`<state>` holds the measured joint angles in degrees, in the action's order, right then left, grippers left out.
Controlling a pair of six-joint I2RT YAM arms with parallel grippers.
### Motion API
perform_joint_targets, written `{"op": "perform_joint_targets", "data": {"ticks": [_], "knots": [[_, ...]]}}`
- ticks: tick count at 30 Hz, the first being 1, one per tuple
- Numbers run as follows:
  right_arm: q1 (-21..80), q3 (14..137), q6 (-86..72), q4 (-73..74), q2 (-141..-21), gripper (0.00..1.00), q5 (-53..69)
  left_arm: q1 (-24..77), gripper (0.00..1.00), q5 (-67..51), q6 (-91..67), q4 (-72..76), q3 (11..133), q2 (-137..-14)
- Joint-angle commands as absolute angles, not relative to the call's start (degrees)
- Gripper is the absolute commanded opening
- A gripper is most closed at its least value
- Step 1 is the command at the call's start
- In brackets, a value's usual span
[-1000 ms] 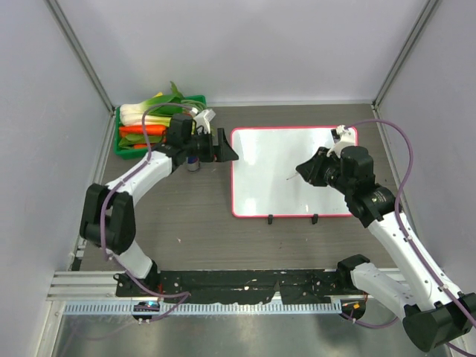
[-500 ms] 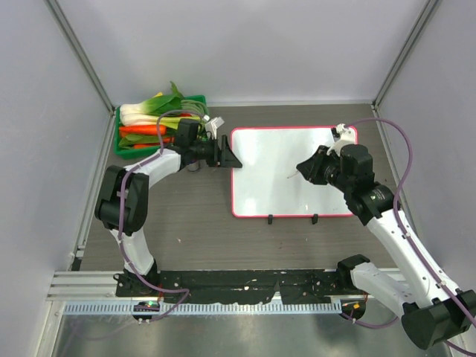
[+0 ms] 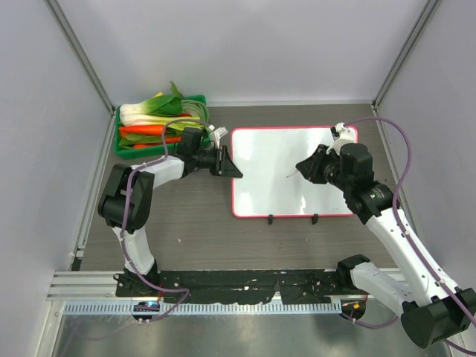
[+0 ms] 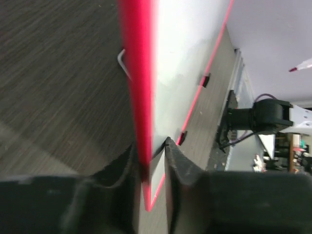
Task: Write a sentence on the whiteboard
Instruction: Adjust the whiteboard at the center of the board.
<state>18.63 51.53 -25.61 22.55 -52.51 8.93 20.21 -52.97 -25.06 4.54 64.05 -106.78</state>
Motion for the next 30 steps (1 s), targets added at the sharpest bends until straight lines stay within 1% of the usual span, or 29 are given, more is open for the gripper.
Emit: {"op": "perform_joint_targets", "data": {"ticks": [1,2,14,20,22,23,24,26,27,30], "knots": [[18.4,53.3,-25.2,19.8,-51.9,0.01,9.4,20.3,0.1,-54.9,-23.0,6.3,63.3,-106.3],[18.3,53.3,-25.3,19.8,-51.8,0.01,9.4,20.3,0.0,-55.0,-22.2,5.5,63.2,-106.2],[18.3,52.5,-25.3,19.8,-51.0,0.01,10.3,20.3,0.0,-53.7,-17.1,2.3,57.6,-103.4],[18.2,52.8,-25.5,19.8,-50.6,0.01,10.8,20.3,0.0,-48.6,-16.7,0.2,56.1,-100.6],[18.3,52.9,-25.5,19.8,-50.4,0.01,11.1,20.3,0.12,-45.9,-17.0,0.2,56.6,-99.5],[18.1,53.0,-25.5,19.8,-50.3,0.01,11.1,20.3,0.21,-44.6,-17.3,-1.4,56.9,-99.0],[18.2,53.0,-25.5,19.8,-50.4,0.01,11.2,20.3,0.36,-43.0,-17.6,-1.7,57.0,-98.2],[18.2,53.1,-25.6,19.8,-50.0,0.01,11.2,20.3,0.53,-40.9,-18.5,-1.4,57.0,-96.3],[18.2,53.1,-25.6,19.7,-49.8,0.01,11.2,20.3,0.59,-40.0,-19.0,-1.3,57.0,-95.0],[18.2,53.0,-25.6,19.8,-49.4,0.01,10.5,20.3,0.7,-37.4,-20.0,-1.5,56.6,-90.7]]}}
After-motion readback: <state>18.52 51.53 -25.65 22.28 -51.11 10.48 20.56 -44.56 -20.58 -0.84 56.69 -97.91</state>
